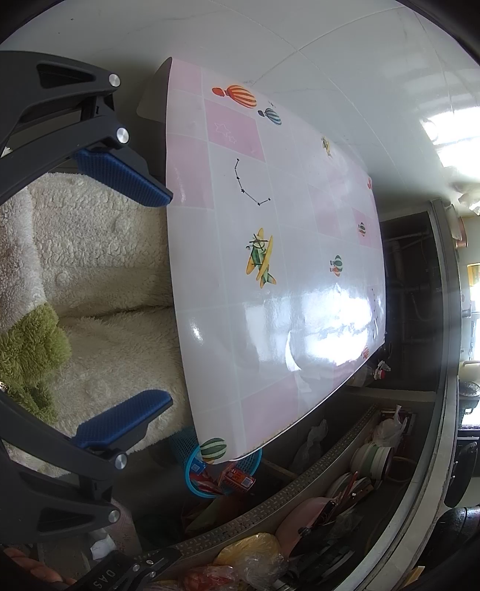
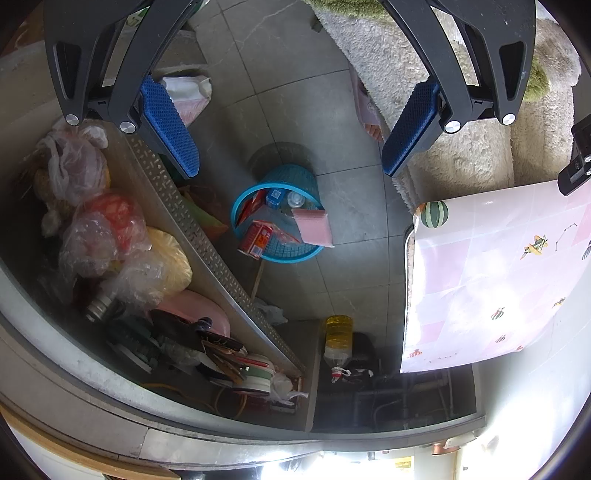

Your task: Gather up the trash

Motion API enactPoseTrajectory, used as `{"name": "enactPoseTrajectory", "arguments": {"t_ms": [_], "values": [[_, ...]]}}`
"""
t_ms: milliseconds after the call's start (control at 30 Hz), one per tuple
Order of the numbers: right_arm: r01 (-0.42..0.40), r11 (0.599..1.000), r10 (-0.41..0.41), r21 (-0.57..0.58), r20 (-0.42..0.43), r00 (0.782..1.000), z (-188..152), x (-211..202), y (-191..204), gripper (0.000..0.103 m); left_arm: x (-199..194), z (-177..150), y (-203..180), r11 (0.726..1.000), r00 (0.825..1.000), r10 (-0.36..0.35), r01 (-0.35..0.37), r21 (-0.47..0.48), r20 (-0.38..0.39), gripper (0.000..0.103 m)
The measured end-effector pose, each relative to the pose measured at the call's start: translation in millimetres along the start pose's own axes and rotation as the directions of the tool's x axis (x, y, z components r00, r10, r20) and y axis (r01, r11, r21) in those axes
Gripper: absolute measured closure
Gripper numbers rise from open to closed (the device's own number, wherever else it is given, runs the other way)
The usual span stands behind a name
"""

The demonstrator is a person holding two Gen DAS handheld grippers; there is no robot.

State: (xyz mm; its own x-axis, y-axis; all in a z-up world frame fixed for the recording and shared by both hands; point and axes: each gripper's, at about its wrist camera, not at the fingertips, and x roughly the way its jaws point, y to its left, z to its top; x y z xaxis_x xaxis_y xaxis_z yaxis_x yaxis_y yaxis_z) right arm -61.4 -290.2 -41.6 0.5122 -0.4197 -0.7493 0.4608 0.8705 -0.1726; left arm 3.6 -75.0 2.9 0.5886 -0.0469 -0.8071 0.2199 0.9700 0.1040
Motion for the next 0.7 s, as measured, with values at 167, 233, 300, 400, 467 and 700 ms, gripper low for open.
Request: {"name": "enactPoseTrajectory", "arguments": {"t_ms": [167, 233, 300, 400, 467, 700], "values": [[-0.001, 1.000, 0.001, -0.001, 0.000, 1.000, 0.0, -0.1, -0.1, 0.008, -0.1, -0.2, 0.0, 1.000, 1.000, 0.000, 0.000, 0.001, 0.000, 0.006], [0.001, 1.000, -0.001, -0.001, 0.000, 1.000, -0.1, -0.1, 0.0, 0.008, 0.1, -0.1, 0.4, 1.000, 1.000, 0.000, 0.000, 0.001, 0.000, 0.006], [-0.001, 1.000, 0.001, -0.001, 0.000, 1.000, -0.1, -0.2, 0.1, 0.008, -0.2, -0.2, 0.0, 1.000, 1.000, 0.000, 0.000, 0.000, 0.000, 0.006], [-0.001, 1.000, 0.001, 0.001, 0.000, 1.000, -0.2, -0.3, 0.3, 0.008, 0.0, -0.1, 0.2, 1.000, 1.000, 0.000, 0.000, 0.001, 0.000, 0.006], [0.002, 1.000, -0.002, 0.000, 0.000, 1.000, -0.1, -0.1, 0.4, 0.008, 0.0, -0.1, 0.1, 1.000, 1.000, 0.001, -0.001, 0.002, 0.000, 0.006], [-0.001, 1.000, 0.001, -0.001, 0.000, 1.000, 0.0, 0.2, -0.4, 0.008, 1.7, -2.3, 1.4, 1.000, 1.000, 0.002, -0.002, 0.005, -0.007, 0.006]]}}
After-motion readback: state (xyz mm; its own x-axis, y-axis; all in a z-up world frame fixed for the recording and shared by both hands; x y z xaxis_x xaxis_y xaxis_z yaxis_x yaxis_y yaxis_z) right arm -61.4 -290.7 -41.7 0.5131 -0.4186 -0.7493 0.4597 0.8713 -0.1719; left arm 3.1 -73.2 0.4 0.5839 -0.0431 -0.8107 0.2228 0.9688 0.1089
